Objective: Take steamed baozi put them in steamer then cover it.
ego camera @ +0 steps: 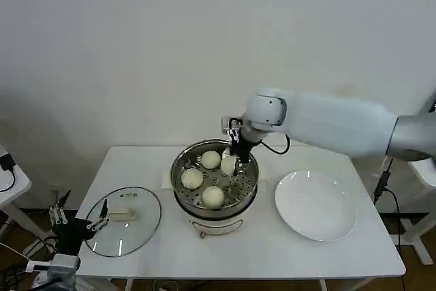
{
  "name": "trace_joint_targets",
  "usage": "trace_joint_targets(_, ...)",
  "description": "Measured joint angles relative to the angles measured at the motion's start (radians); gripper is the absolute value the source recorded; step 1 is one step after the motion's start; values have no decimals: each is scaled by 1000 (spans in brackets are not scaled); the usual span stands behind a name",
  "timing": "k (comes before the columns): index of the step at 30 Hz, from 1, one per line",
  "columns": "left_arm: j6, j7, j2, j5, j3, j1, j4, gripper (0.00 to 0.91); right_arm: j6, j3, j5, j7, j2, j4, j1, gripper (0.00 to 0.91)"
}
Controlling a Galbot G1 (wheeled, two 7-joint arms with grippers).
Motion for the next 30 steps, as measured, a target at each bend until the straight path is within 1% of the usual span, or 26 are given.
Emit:
trace_joint_targets(16,0,0,3,-5,-10,-4,14,907,-19,25,-64,13,39,-69,-89,695)
trace_joint_targets(28,-1,0,4,-7,-16,-3,15,907,-19,37,-110,13,48,-94,-117,695)
trace_joint_targets(29,-1,0,4,-7,-16,-4,15,907,-19,37,-111,12,48,-94,-118,705)
trace_joint_targets(30,-1,0,4,-7,-16,-4,15,907,-20,37,-112,12,48,-94,-118,776)
